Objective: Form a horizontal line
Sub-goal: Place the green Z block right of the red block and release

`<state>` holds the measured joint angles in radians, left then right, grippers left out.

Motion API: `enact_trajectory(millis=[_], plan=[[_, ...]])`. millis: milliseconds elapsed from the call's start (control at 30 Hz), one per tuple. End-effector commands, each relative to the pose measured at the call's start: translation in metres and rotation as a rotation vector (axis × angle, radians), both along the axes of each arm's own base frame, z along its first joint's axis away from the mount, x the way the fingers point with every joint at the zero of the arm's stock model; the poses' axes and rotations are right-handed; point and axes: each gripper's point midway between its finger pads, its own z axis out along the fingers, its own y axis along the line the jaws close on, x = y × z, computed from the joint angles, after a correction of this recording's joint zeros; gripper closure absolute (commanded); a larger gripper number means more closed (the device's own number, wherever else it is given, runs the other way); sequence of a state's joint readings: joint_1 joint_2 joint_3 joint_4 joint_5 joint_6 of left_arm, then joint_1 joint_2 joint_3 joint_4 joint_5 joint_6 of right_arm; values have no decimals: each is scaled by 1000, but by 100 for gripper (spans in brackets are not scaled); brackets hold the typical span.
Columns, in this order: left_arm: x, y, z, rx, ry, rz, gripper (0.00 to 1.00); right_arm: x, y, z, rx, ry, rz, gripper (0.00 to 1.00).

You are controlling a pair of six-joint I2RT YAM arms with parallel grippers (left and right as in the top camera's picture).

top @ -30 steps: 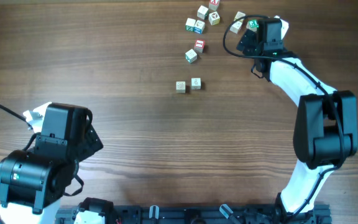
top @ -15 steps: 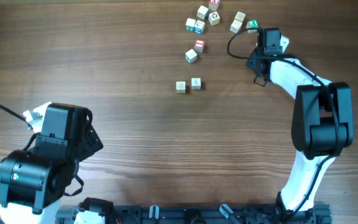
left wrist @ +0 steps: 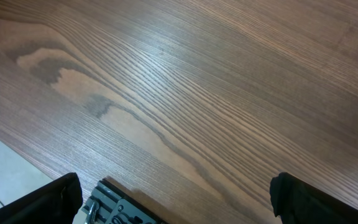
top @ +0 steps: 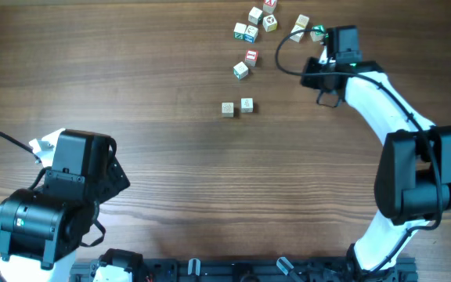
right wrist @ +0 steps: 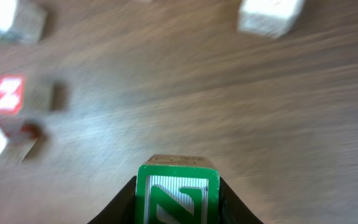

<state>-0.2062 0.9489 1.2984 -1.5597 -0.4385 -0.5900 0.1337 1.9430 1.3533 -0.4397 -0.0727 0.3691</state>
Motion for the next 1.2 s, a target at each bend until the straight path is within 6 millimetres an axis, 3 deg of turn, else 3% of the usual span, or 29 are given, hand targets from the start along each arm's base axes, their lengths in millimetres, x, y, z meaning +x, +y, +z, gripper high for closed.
enact_trajectory(millis=[0, 200, 367, 500, 700, 767, 933, 1067, 1167], plan=[[-1, 4, 1, 5, -15, 32, 0, -15, 41, -2, 30, 22, 123, 73], [-1, 4, 1, 5, -15, 32, 0, -22, 74, -10, -13, 7, 187, 73], [-1, 4, 1, 5, -15, 32, 0, -31, 95, -39, -72, 47, 224, 73], [-1, 4, 1, 5, -15, 32, 0, -43, 100, -55, -64, 107, 199, 73], [-1, 4, 1, 5, -15, 32, 0, -44, 104, -55, -52, 109, 184, 72], [-1, 4, 1, 5, -15, 32, 0, -43, 104, -55, -53, 108, 184, 65], [-1, 4, 1, 5, -15, 32, 0, -42, 101, -55, -69, 104, 175, 60], [-1, 4, 1, 5, -16, 32, 0, -37, 103, -52, -64, 78, 172, 50], [-1, 4, 1, 5, -15, 32, 0, -30, 105, -44, -34, 49, 139, 35]])
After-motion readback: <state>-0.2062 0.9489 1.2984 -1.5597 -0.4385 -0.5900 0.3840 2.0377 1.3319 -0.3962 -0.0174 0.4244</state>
